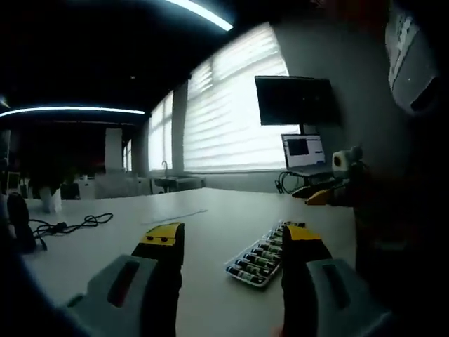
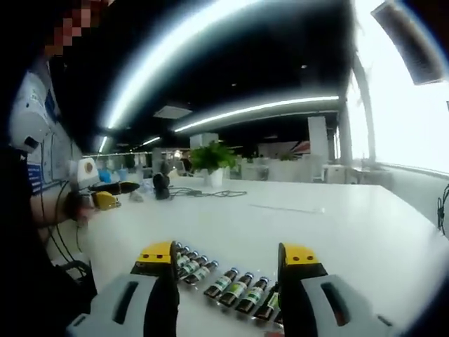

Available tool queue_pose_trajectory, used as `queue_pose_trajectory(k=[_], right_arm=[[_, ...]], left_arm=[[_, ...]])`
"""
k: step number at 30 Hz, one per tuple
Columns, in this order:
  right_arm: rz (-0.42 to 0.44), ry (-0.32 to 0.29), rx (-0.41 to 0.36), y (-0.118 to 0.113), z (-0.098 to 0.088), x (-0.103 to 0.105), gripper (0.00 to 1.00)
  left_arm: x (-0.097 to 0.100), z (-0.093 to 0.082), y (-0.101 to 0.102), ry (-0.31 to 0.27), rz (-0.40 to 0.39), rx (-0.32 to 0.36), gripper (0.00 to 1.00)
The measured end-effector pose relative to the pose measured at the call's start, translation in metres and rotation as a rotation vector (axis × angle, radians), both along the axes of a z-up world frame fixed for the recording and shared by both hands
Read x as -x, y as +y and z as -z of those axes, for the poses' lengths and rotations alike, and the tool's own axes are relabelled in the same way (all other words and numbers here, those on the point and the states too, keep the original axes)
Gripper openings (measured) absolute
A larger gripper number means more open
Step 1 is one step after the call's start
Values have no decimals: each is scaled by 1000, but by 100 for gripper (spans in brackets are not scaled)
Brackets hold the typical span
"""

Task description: Grip medicine bottles put into box

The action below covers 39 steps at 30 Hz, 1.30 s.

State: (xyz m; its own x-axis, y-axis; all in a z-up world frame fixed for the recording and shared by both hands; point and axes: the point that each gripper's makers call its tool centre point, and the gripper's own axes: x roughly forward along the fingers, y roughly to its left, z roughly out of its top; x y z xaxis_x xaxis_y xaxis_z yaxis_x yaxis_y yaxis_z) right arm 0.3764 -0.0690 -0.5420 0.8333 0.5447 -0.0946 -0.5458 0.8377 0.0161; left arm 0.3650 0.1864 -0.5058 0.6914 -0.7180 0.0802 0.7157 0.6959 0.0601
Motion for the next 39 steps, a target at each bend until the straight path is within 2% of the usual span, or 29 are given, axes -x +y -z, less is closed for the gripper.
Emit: queue_pose_trajectory(k=[5, 9, 14, 19, 24, 33, 39], right_arm=[[28, -11, 19, -20, -2, 10, 57], [65, -32, -7, -31, -2, 19, 62], [90, -46, -2, -34, 0, 29, 64], [84, -69, -51, -28, -5, 31, 62], [97, -59, -4, -27, 1, 33, 64], [124, -52, -18, -37, 2, 41, 65], [139, -53, 3, -40, 5, 41, 65]], left_arm=[[4, -1, 9, -8, -1, -1, 48], [9, 0, 9, -10, 24, 7, 48], [18, 3, 4, -19, 60, -18, 48], [20, 4, 5, -13, 60, 5, 48], [23, 6, 5, -7, 57, 10, 48], [27, 5, -3, -9, 85, 12, 48], [28, 6, -9, -11, 103, -4, 48]])
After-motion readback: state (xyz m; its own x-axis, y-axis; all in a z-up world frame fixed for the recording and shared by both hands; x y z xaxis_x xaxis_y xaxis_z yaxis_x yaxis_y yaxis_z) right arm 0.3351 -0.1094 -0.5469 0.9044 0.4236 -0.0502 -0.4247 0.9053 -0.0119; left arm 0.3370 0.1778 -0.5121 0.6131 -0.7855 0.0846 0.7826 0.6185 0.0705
